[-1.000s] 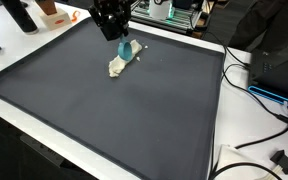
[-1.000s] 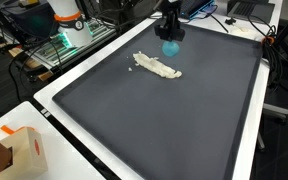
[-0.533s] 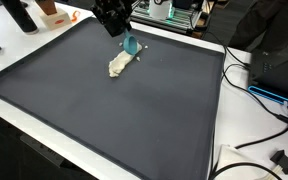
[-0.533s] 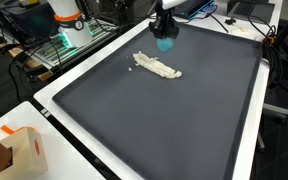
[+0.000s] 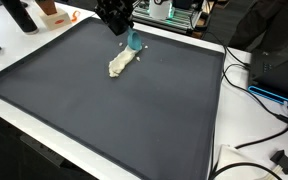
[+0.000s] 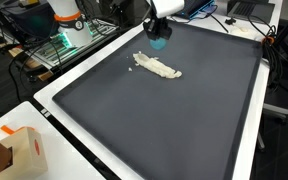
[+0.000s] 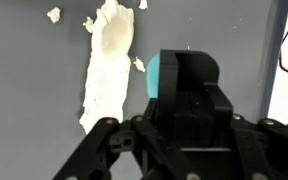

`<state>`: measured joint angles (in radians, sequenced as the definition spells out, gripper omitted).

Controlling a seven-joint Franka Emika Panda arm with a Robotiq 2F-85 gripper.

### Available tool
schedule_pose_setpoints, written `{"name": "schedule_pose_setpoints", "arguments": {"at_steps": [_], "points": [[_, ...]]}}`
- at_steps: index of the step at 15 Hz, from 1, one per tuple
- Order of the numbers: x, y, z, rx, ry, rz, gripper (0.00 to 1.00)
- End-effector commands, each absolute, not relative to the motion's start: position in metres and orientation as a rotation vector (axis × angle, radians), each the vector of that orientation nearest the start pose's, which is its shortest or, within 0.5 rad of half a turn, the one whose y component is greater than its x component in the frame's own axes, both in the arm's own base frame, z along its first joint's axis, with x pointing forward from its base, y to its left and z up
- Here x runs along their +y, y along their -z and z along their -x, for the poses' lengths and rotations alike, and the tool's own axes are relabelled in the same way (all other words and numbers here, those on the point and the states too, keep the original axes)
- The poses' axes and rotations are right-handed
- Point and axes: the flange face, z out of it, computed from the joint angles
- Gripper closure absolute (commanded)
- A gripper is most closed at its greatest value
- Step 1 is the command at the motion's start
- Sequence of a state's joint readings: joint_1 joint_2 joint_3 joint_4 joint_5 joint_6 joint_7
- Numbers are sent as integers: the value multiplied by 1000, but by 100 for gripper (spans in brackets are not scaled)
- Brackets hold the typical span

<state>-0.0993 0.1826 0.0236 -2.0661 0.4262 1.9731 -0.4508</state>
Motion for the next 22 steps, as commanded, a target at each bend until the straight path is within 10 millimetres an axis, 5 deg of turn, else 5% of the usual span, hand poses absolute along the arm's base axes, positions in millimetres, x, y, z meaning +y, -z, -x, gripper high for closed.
{"name": "schedule_pose_setpoints", "arguments": {"at_steps": [1, 11, 22], "points": [[-23, -325, -546, -193, -271, 2637, 75], [-29, -310, -538, -129, -360, 2618, 75], [-12, -319, -533, 52, -408, 2730, 75]]}}
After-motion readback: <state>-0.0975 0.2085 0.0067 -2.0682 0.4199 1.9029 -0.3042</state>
